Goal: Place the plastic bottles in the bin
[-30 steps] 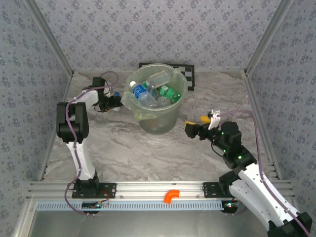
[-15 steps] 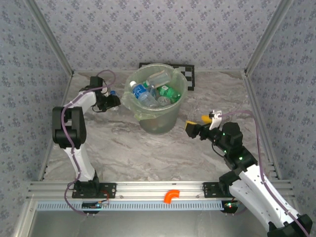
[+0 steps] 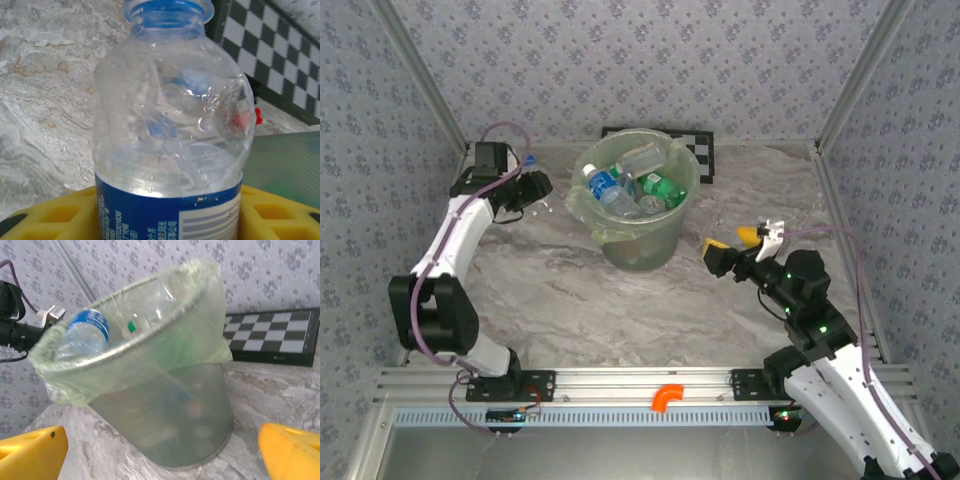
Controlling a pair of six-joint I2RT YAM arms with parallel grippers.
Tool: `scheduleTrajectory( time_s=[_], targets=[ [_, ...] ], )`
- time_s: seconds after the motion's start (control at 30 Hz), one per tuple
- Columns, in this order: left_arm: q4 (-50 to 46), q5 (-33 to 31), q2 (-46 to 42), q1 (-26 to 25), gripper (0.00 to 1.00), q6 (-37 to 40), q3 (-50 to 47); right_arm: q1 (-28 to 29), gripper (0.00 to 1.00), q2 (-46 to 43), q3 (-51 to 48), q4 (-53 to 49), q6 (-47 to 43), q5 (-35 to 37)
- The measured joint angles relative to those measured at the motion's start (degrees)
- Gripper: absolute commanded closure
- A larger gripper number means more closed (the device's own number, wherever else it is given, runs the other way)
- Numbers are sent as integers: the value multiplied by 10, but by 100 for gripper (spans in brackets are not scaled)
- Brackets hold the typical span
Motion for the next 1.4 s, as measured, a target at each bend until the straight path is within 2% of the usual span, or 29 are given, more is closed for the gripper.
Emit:
scheduleTrajectory(
  time_s=[0.27,0.43,0.63,0.87,1.07,1.4],
  targets=[
    [-44,-24,-92,-62,46,-16,53,39,1,4,52,-15,8,19],
    [-61,-40,-112,-108,46,-30,117,97,0,24,70,-28,8,54],
    [-64,-42,-105,-188,46,-62,170,179,1,52,95,-40,-7,117],
    [-64,-38,-16,-289,46,-78,263,223,1,66,114,-42,-24,168],
    [-98,-45,70,-350,45,-52,344,233,1,62,120,-59,-33,195],
    [-181,-76,159,-400,43,13,455,233,1,44,120,-68,-37,228]
  ],
)
